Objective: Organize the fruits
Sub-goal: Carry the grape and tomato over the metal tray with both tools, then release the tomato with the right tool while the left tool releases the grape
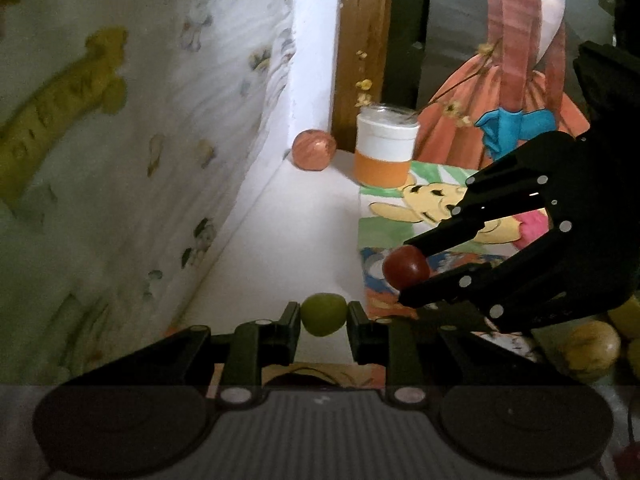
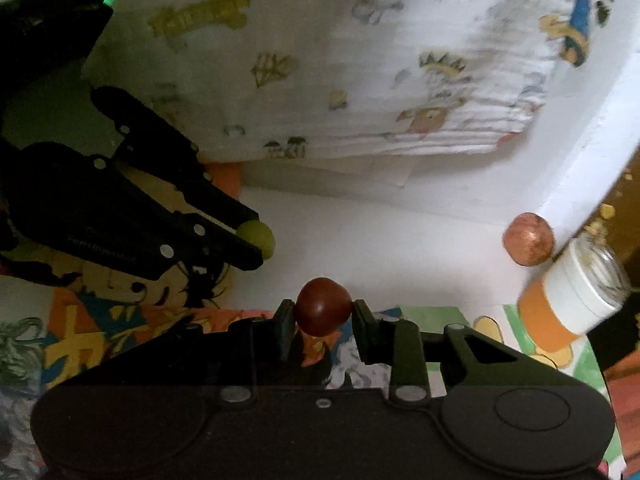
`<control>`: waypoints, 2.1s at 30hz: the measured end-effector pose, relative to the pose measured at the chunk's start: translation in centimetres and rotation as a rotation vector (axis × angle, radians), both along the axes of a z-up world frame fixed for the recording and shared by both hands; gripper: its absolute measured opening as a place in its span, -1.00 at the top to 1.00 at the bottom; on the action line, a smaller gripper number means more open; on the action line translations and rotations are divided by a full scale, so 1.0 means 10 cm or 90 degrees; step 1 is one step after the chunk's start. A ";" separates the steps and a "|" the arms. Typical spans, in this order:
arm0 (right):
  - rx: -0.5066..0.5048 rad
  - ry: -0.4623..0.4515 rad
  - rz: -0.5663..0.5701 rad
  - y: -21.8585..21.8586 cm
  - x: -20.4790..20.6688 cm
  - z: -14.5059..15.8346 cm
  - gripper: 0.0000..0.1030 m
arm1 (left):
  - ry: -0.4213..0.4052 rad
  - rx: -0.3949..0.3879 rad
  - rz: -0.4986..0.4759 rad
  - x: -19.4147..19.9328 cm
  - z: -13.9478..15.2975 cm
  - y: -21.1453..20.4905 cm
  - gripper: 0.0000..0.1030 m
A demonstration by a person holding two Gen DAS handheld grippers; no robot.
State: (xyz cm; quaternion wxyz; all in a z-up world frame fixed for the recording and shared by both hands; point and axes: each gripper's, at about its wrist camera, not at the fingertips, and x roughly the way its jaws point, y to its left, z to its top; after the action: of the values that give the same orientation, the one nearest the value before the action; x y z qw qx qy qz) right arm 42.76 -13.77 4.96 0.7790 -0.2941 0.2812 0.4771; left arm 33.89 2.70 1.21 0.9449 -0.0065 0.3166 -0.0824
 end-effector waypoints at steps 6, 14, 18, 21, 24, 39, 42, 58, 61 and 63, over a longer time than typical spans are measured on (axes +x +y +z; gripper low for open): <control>0.014 -0.012 -0.035 -0.32 -0.27 0.20 0.36 | -0.019 -0.010 -0.018 -0.21 0.16 -0.20 0.46; 0.037 -0.021 -0.098 -0.76 -0.88 0.32 0.36 | -0.034 -0.029 -0.058 -0.48 0.30 -0.57 0.46; 0.050 -0.015 -0.134 -1.00 -1.15 0.30 0.36 | -0.029 -0.042 -0.083 -0.66 0.30 -0.77 0.46; 0.059 -0.007 -0.158 -1.17 -1.32 0.26 0.36 | -0.021 -0.051 -0.107 -0.78 0.28 -0.94 0.46; 0.069 -0.003 -0.184 -1.36 -1.49 0.22 0.36 | -0.011 -0.054 -0.134 -0.87 0.25 -1.11 0.46; 0.108 0.012 -0.348 -2.29 -2.14 -0.07 0.36 | 0.057 -0.039 -0.224 -1.05 -0.03 -1.75 0.46; 0.115 0.023 -0.361 -2.36 -2.20 -0.14 0.36 | 0.072 -0.032 -0.223 -1.06 -0.07 -1.81 0.46; 0.137 0.044 -0.375 -2.37 -2.26 -0.27 0.36 | 0.103 -0.022 -0.210 -1.05 -0.17 -1.86 0.45; 0.143 0.045 -0.382 -2.37 -2.26 -0.27 0.35 | 0.106 -0.022 -0.208 -1.05 -0.17 -1.86 0.44; 0.150 0.045 -0.389 -2.38 -2.27 -0.27 0.35 | 0.108 -0.025 -0.204 -1.05 -0.17 -1.86 0.44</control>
State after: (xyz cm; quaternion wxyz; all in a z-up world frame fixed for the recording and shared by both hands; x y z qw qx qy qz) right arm 20.07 -37.53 2.29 0.9045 -0.0875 0.3262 0.2604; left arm 23.39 -15.88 -0.47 0.8893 0.0189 0.3904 -0.2374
